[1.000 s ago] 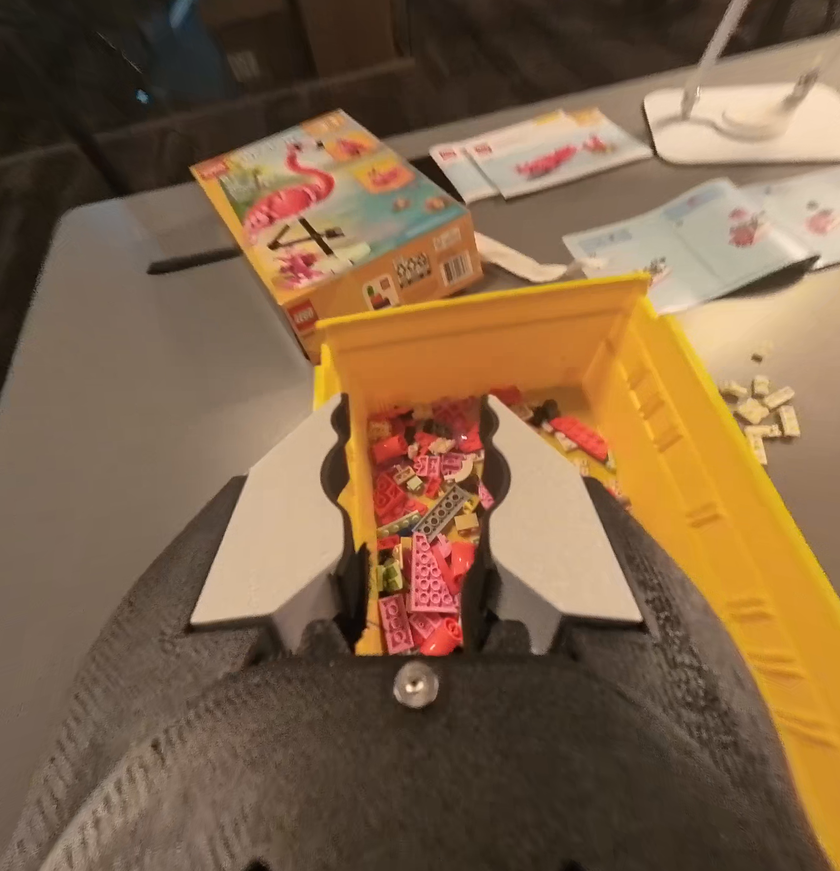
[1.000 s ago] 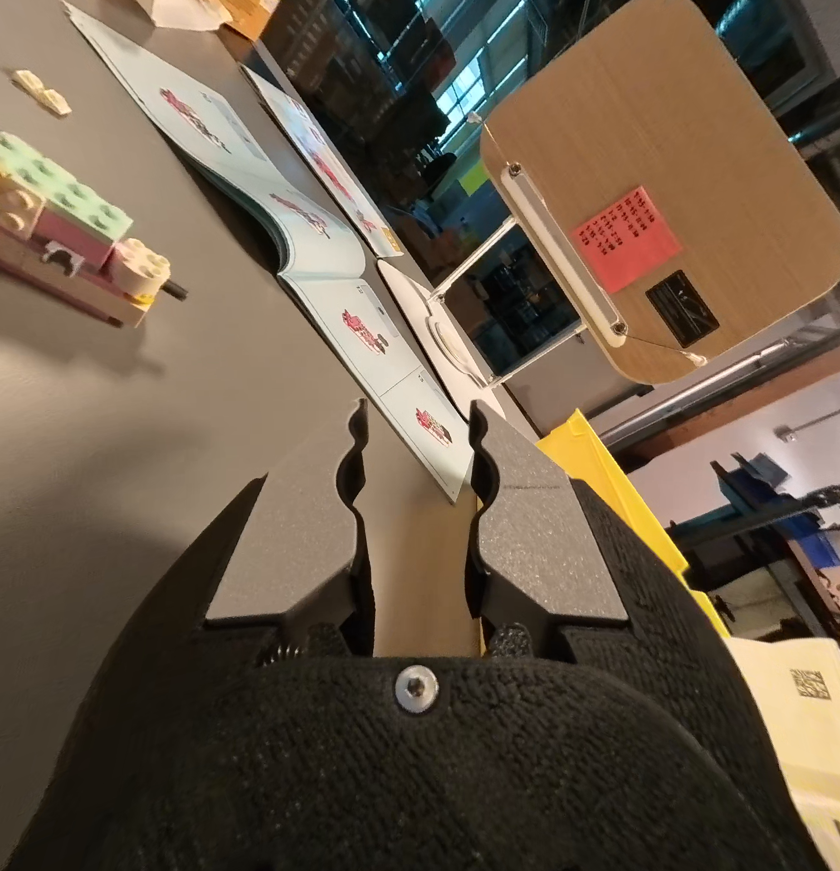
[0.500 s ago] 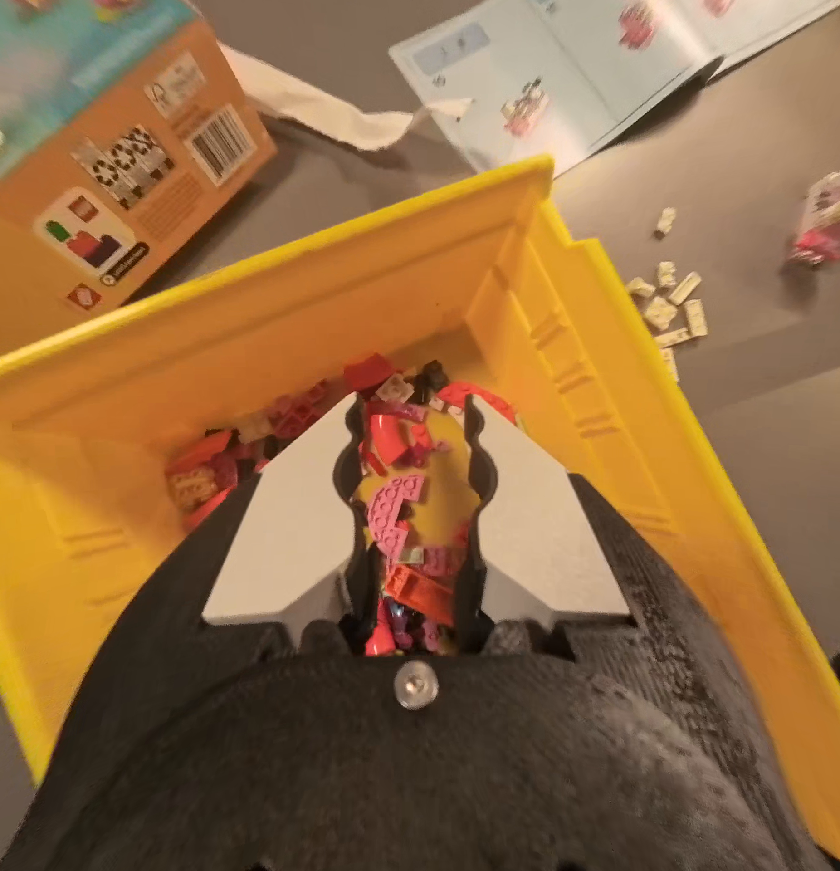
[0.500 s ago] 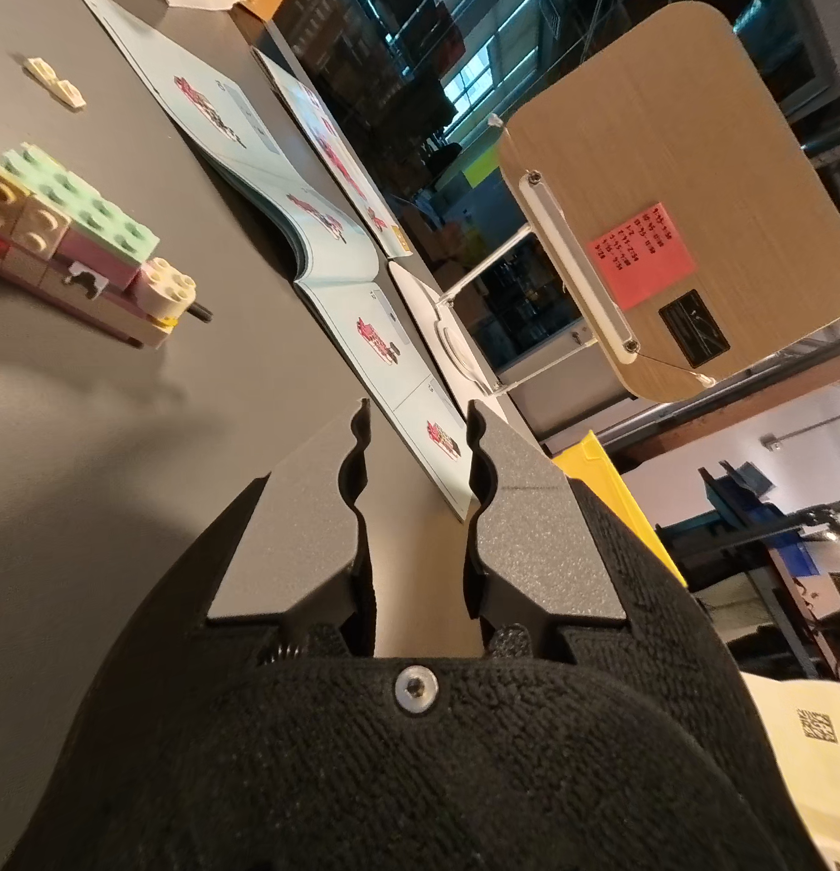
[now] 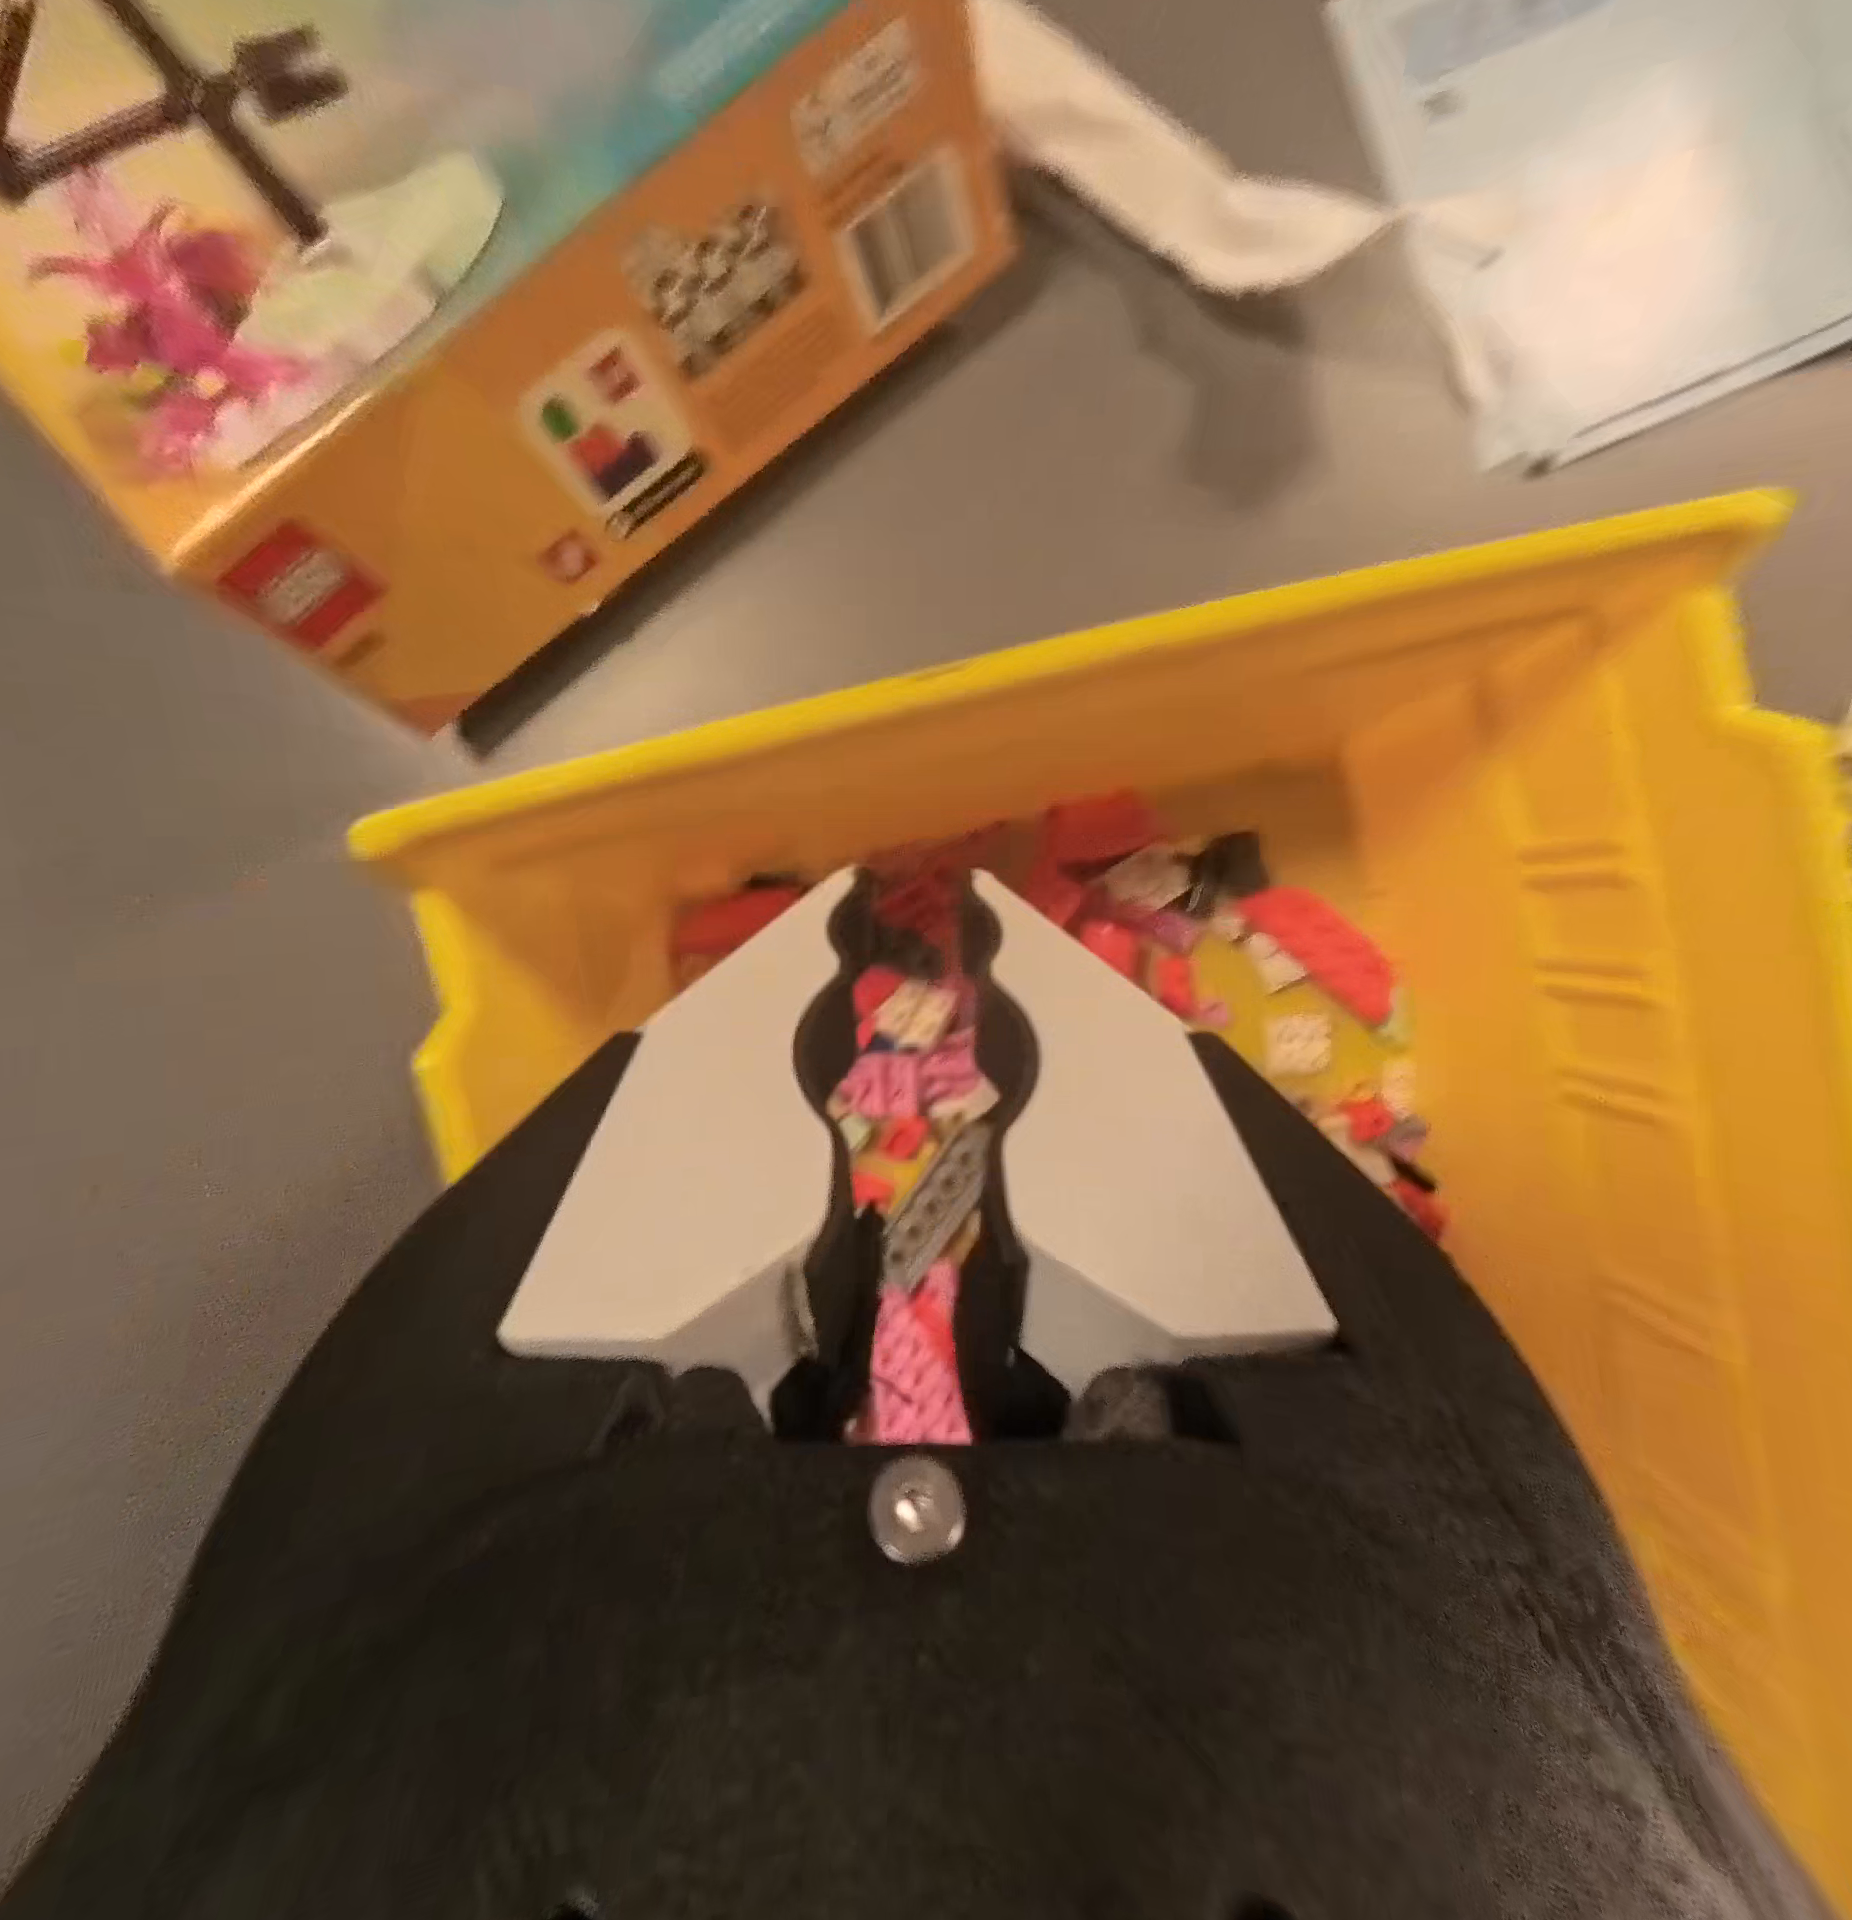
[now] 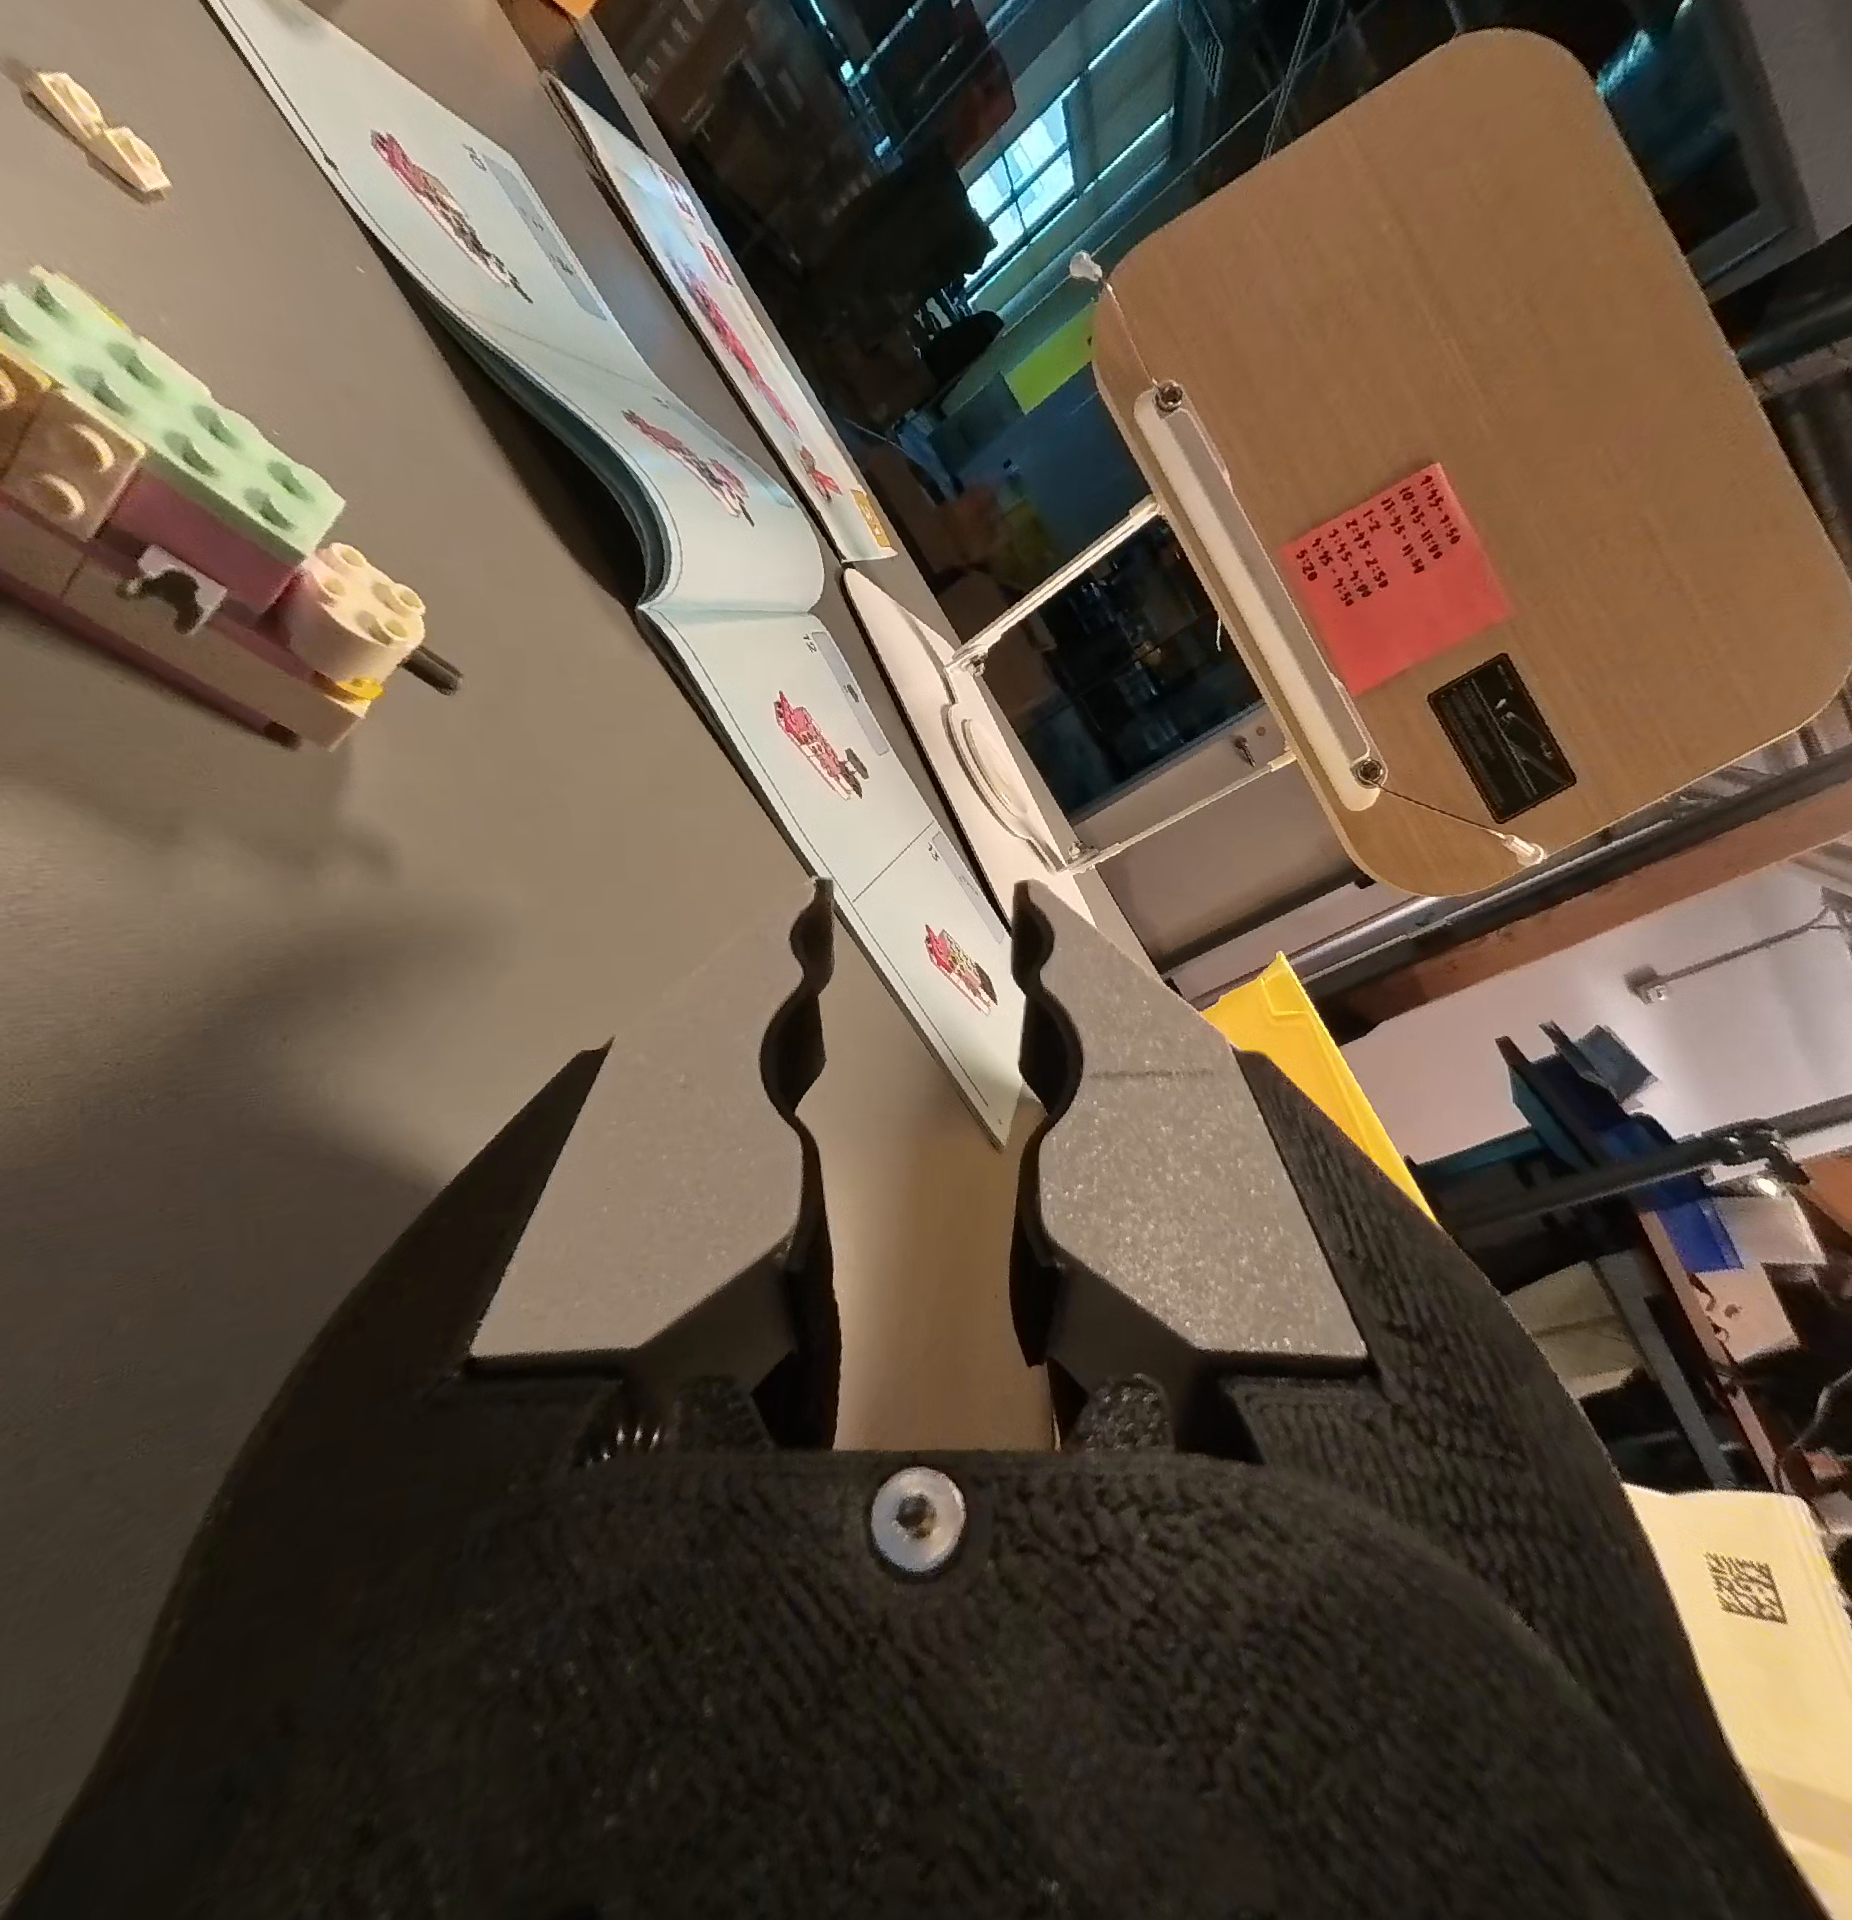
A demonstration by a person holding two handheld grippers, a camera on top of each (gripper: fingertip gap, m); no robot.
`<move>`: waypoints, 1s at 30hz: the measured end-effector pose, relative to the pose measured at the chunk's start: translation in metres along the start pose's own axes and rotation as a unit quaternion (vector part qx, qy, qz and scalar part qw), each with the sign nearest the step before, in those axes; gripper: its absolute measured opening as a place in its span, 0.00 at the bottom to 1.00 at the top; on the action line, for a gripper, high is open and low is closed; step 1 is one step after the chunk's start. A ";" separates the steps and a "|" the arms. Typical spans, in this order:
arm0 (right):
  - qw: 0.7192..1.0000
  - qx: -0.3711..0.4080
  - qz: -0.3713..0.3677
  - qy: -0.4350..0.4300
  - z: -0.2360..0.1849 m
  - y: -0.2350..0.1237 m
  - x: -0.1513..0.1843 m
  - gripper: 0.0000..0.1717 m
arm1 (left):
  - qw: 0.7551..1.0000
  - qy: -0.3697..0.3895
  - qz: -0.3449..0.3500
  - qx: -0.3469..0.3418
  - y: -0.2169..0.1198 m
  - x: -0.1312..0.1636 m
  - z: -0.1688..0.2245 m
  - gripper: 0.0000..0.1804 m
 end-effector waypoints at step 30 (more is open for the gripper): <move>1.000 -0.019 0.014 -0.006 -0.005 0.000 -0.004 0.16 | 0.983 0.069 -0.167 -0.009 0.014 0.024 -0.006 0.00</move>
Point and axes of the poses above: each gripper's, where its closed fingertips meet, y out along the fingers, x out of its underside, z = x × y across the jaws, the point moved 6 cm from there along -y, back along the fingers, and after that the axes turned 13 degrees about -x, right-handed, at the moved point
